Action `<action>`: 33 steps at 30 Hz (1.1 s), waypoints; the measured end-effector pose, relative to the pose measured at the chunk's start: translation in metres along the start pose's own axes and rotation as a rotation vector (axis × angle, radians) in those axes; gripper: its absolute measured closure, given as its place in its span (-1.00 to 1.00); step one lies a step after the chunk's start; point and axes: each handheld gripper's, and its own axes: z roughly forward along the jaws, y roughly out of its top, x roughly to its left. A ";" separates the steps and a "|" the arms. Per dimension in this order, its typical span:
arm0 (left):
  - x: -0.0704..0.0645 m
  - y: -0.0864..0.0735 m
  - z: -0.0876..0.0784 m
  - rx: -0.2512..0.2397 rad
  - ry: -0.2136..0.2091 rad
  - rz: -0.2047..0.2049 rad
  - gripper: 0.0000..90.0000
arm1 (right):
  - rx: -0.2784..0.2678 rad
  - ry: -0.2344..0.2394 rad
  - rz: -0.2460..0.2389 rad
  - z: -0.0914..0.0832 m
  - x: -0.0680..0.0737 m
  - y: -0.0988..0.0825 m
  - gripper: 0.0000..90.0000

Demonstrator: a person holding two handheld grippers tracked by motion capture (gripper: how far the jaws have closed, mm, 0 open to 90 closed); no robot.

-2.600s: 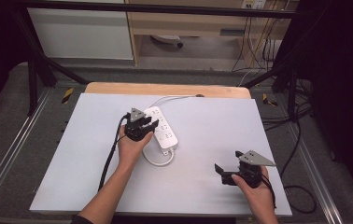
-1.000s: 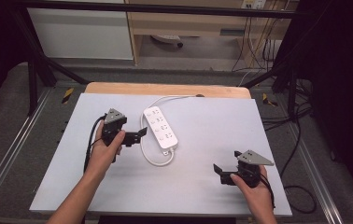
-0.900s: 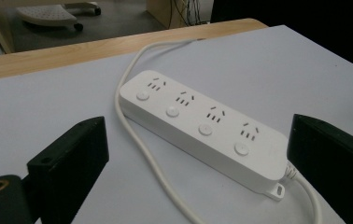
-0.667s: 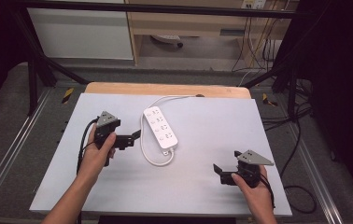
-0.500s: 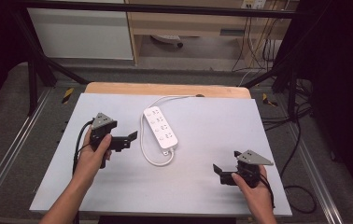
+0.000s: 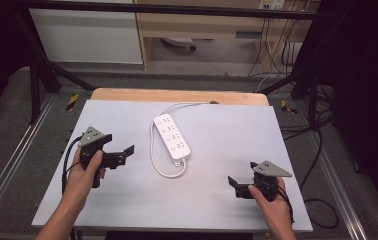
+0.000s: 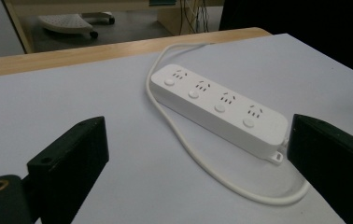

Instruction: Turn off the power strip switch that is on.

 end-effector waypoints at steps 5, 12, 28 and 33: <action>0.004 -0.003 -0.014 -0.010 0.007 -0.001 -0.88 | 0.000 0.001 0.002 0.000 0.000 0.000 -0.95; 0.008 -0.010 -0.030 -0.023 0.011 -0.014 -0.88 | 0.002 0.000 0.000 0.001 0.000 0.000 -0.95; 0.024 -0.039 -0.056 -0.043 0.072 -0.038 -0.84 | 0.005 -0.003 -0.002 0.001 0.001 -0.001 -0.95; 0.033 -0.046 -0.061 -0.053 0.096 -0.050 -0.84 | 0.007 -0.002 -0.002 0.001 0.001 -0.001 -0.95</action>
